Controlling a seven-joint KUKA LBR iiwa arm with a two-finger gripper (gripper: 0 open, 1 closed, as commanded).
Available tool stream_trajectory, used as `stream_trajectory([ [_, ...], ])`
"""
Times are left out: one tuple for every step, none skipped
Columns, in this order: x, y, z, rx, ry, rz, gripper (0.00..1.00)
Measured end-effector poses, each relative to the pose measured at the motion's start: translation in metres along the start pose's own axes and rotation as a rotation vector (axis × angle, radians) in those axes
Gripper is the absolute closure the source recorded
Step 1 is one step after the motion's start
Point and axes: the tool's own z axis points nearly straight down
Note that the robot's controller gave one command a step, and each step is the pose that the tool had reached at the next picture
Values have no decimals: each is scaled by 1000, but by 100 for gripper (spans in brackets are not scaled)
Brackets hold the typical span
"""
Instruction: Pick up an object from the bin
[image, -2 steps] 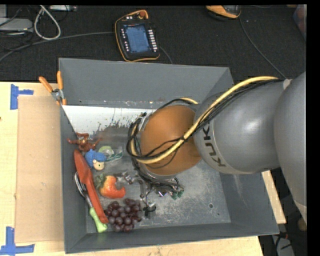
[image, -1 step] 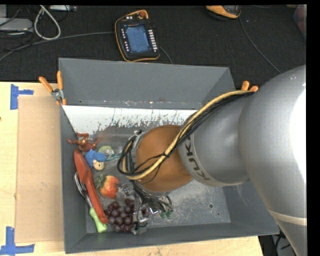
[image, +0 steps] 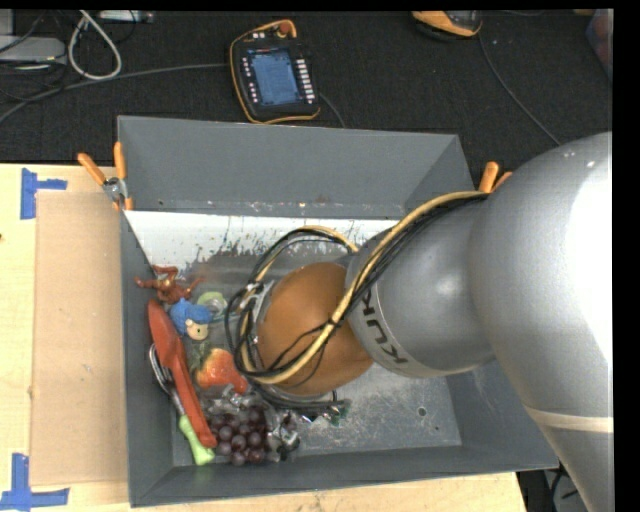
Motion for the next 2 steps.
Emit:
stream_trajectory([
  [27,-20,3,-9,31,460,100],
  [27,-20,2,-10,31,461,100],
])
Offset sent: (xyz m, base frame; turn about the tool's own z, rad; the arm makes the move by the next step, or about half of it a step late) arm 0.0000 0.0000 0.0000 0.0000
